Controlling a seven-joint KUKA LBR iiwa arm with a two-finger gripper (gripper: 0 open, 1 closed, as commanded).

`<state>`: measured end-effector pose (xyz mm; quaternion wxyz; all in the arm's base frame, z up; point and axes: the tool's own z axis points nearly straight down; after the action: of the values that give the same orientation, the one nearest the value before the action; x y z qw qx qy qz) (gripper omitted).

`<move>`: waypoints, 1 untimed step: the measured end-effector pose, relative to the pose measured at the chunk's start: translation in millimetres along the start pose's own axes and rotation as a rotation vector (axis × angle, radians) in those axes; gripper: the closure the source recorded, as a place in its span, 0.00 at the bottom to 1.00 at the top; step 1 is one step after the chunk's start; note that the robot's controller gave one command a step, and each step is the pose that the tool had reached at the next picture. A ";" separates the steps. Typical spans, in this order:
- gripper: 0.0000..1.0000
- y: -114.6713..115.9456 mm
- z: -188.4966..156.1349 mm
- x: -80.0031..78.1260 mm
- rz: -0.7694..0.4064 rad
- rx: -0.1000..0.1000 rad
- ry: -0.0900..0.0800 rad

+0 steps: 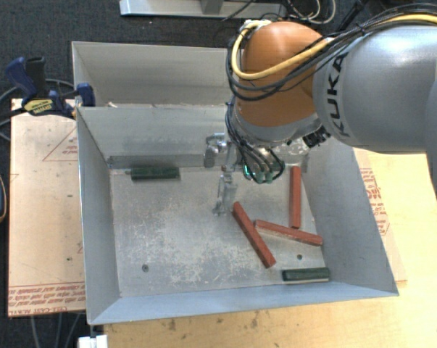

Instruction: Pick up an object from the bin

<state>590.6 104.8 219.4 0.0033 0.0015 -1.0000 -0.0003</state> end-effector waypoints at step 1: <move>0.00 6.0 63.2 -67.4 0.092 -0.001 -0.009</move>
Offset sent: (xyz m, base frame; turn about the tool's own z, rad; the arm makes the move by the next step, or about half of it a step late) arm 0.0654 0.0059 -0.0596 0.0931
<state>657.5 111.0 155.8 -0.0013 -0.0443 -0.9990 -0.0008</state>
